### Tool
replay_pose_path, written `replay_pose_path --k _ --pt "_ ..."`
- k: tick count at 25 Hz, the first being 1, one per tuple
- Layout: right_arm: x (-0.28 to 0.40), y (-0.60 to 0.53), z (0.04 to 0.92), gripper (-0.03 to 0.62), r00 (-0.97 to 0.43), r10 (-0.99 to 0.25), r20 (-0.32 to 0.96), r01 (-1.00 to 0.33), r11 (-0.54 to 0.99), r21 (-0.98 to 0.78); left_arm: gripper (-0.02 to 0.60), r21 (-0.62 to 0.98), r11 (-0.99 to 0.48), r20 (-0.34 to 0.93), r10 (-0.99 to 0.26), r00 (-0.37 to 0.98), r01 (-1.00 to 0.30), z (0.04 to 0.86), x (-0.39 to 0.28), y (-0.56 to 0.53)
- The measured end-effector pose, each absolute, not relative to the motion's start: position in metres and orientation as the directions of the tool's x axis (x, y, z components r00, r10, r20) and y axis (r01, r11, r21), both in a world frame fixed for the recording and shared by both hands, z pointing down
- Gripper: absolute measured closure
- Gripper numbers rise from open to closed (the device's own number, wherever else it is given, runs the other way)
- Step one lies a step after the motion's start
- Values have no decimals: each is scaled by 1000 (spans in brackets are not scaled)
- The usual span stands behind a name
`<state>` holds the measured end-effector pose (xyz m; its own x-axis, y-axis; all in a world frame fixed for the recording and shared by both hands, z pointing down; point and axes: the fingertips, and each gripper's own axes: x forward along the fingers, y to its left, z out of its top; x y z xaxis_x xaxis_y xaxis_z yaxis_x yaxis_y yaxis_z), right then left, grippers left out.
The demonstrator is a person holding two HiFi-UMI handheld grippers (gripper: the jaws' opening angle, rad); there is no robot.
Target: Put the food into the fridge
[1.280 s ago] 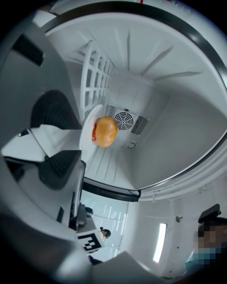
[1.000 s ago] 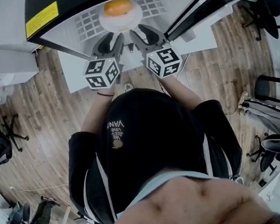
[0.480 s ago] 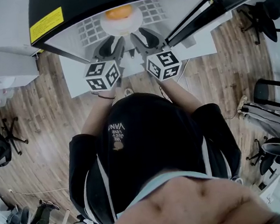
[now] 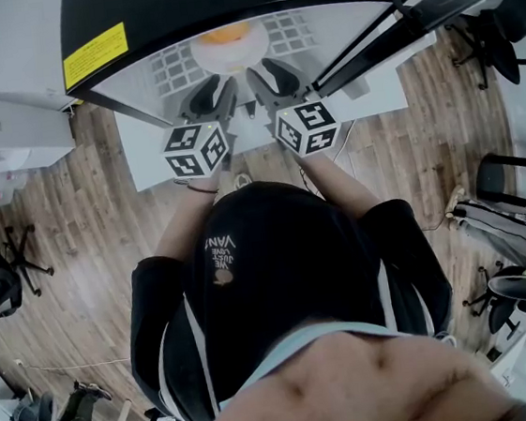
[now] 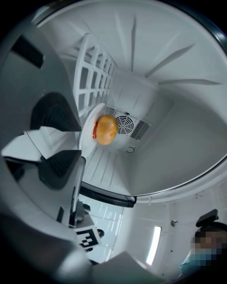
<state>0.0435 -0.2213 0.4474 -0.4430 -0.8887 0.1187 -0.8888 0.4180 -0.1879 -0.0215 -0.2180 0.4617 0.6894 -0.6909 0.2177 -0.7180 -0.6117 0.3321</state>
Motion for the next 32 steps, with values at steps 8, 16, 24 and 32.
replay_pose_path --k 8,16,24,32 --pt "44 -226 449 439 -442 -889 121 -890 417 -185 449 335 -620 214 -683 698 -709 463 -19 -219" --pt "44 -228 449 439 -441 -890 114 -891 418 -177 449 324 -627 203 -685 700 -708 465 -21 -222" --pt "49 -224 442 439 -432 -897 94 -894 412 -178 449 318 -624 189 -696 693 -713 460 -24 -223" --pt "49 -221 437 439 -437 -895 92 -893 419 -165 449 321 -618 188 -702 687 -718 458 -24 -220"
